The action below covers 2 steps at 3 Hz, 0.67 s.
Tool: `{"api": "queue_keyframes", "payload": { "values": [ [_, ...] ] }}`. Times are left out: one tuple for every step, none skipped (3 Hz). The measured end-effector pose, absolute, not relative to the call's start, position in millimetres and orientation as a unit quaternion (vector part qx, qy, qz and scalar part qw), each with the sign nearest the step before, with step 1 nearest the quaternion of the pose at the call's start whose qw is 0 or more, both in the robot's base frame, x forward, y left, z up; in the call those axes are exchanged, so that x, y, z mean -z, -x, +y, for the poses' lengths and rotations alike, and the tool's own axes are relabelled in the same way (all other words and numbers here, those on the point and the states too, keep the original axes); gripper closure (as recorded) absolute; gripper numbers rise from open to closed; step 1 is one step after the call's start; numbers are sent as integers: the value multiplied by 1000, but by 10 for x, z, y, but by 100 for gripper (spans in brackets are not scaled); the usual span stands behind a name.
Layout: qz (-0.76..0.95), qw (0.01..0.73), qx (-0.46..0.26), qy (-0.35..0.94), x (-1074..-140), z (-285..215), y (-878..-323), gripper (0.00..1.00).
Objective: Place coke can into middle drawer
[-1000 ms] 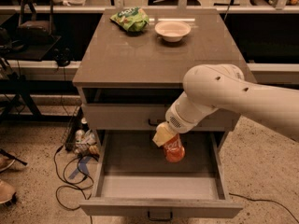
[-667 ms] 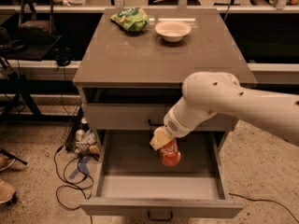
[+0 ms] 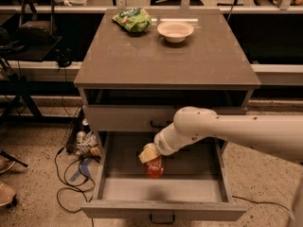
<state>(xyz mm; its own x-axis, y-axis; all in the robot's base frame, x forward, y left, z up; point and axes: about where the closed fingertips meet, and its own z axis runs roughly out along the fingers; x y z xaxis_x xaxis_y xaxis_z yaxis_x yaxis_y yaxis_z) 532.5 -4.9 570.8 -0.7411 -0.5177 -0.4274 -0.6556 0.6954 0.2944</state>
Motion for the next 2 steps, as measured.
{"api": "queue_keyframes", "payload": {
  "values": [
    [906, 160, -245, 307, -5232, 203, -5498, 100],
    [905, 153, -264, 295, -4875, 404, -5561, 100]
  ]
}}
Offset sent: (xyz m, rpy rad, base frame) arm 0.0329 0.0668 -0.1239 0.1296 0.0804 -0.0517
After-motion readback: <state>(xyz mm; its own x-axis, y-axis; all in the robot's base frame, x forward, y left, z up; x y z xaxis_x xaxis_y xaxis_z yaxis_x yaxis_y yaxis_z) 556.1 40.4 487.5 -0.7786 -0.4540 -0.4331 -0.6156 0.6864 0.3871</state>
